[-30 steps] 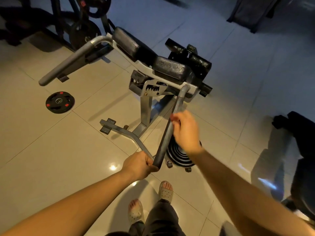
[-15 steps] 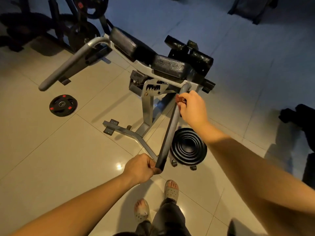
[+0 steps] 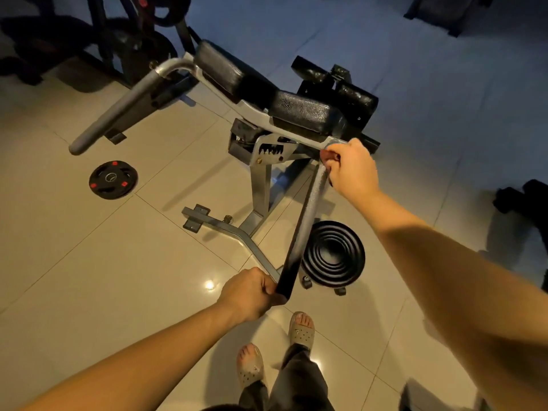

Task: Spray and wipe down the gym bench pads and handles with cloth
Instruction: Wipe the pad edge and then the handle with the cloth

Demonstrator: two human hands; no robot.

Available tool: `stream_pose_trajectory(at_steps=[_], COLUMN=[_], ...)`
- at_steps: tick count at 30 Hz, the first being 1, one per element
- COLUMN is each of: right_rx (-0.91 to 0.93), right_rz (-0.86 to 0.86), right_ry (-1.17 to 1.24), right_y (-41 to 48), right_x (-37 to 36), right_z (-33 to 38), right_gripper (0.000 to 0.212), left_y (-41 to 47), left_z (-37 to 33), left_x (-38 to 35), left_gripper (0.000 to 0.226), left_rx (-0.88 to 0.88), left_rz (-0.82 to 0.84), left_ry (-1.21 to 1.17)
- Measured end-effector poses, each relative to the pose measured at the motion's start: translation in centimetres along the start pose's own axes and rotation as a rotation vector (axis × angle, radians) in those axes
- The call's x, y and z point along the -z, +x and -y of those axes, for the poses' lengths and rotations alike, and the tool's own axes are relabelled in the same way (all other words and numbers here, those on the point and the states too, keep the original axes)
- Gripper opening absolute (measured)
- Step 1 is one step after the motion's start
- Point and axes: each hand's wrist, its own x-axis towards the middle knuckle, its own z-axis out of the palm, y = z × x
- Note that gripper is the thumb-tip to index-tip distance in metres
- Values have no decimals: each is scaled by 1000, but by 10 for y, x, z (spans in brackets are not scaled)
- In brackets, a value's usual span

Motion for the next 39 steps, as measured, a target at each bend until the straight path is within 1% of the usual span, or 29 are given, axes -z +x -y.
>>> stream_pose_trajectory(at_steps=[2,5,7,8,9,10,11,12,13,16,18,19,21,23,26,27,28,29,30,32,34,36,37,39], right_rx=[-22,76,194,265,337,420,476,462,384,102,12,-28,-39,41,188,254,301,297,236,39,-109,-155,-135,-31], right_rz=[-27,14,108,192,270,293,273,231,163,-8,-62,-59,-32,9,252,295,301,276,202,48,-31,-42,-26,34], right_ry=[21,147,199,192,167,123,62,40,55,102,110,131,157,173,187,151,102,88,121,194,225,241,267,323], right_y=[-9,-84,-145,-168,-179,-175,-160,-139,-114,-49,-44,-55,-96,-151,-218,-220,-210,-191,-165,-107,-77,-94,-116,-177], right_x=[-8,-24,-29,-26,-23,-19,-17,-16,-14,-13,-20,-23,-30,-35,-31,-29,-28,-28,-26,-23,-26,-35,-38,-45], right_z=[3,17,23,26,25,21,16,12,10,7,14,19,29,37,48,45,40,35,32,24,19,26,31,38], right_gripper=[27,21,22,28,35,37,34,27,22,27,27,26,23,22,33,36,35,30,24,17,15,14,14,16], left_y=[3,4,2,2,1,0,0,0,1,2,4,5,4,3,3,3,3,3,4,5,4,5,5,5], left_z=[2,2,-2,-1,-2,-3,-3,-2,-1,0,3,4,4,4,4,5,5,5,4,3,3,5,7,8], left_x=[2,0,0,-1,-1,0,1,2,2,0,-1,-1,-3,-3,-4,-5,-5,-5,-4,-5,-5,-5,-5,-5], left_gripper=[29,17,21,22,22,21,18,20,25,33,35,36,38,38,38,38,38,38,39,37,34,33,32,32], left_rx=[-6,3,7,2,-5,-5,-4,-3,-8,5,28,30,29,30,20,15,17,24,30,38,42,48,50,47], left_rz=[-3,-4,-8,-13,-17,-16,-12,-5,-1,-2,-4,-3,-4,-2,-8,-13,-16,-17,-16,-20,-32,-42,-44,-35], left_ry=[11,36,64,74,84,83,67,39,12,-33,-42,-40,-51,-70,-86,-89,-93,-93,-89,-82,-80,-79,-84,-94])
